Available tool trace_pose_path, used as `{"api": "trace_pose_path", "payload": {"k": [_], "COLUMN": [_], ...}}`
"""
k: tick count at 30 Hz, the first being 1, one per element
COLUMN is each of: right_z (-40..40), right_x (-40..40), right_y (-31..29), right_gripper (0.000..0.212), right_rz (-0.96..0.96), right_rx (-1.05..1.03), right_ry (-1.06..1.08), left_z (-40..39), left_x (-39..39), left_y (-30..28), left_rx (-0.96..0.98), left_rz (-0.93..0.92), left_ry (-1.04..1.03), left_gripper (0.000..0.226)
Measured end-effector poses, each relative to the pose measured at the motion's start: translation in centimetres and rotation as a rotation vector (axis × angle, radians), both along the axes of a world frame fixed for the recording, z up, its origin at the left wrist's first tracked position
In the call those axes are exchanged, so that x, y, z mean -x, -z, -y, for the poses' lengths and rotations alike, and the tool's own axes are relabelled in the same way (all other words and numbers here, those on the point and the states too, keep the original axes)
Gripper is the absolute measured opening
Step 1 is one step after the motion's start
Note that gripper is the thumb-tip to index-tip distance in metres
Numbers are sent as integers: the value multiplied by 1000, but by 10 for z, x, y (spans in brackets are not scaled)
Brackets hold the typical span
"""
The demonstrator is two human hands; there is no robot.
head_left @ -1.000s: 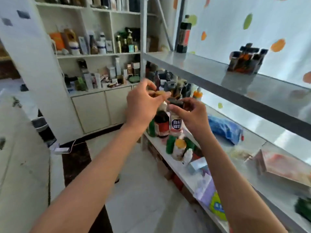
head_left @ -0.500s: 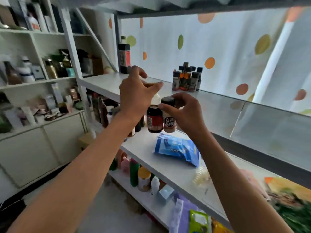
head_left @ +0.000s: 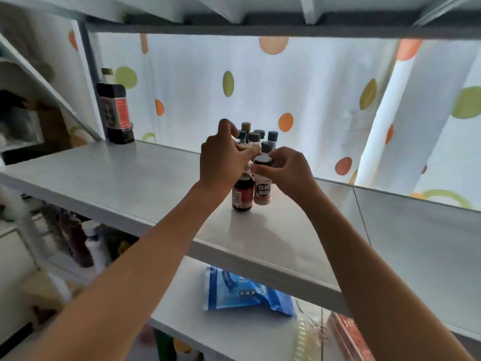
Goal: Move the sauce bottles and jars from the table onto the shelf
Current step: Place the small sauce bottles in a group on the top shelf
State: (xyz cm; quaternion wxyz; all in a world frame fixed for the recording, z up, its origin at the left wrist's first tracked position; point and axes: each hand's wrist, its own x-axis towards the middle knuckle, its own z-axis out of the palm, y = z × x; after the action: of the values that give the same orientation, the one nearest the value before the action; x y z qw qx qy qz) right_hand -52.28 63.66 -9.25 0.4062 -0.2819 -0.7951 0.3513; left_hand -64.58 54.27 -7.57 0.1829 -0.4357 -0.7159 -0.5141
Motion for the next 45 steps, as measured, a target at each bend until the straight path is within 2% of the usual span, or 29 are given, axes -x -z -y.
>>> {"api": "trace_pose_path", "payload": {"k": [3,7,11,14,21,24,31,34,37,41,45], "right_z": [-12,-32,-36,-37,-49,-53,-48,-49,-51,-51,-53], "right_x": [7,4,-3,0,9,12,23,23,22,25,28], "right_y": [12,34,45,47,56,58,63,67,67,66,58], "right_gripper": [40,46,65,65,56,53,40,40,37,32,33], "right_rz": [47,116,218,194,134,107,95,87,62,36,66], "right_rx": [-29,27,34,60,122,141,119,127,167,255,244], "right_ry": [27,-6,-114,-138,-39,-4,87,93,97,108,135], "left_z": [-16,-22,-7,2,-6,-24,-47,-43,-42,-48,-63], "left_x": [10,7,5,10,10,13,19,20,26,25,26], "left_y": [9,36,73,80,79,75,77,83,84,81,75], "left_rx": [-4,-21,299,379,350,403,452,412,352,377,446], "left_rz": [-27,109,283,296,224,179,238,285,324,241,204], "left_ry": [-2,120,288,337,214,138,31,55,91,102,55], "left_gripper": [55,52,66,65,49,50,64,62,50,39,43]}}
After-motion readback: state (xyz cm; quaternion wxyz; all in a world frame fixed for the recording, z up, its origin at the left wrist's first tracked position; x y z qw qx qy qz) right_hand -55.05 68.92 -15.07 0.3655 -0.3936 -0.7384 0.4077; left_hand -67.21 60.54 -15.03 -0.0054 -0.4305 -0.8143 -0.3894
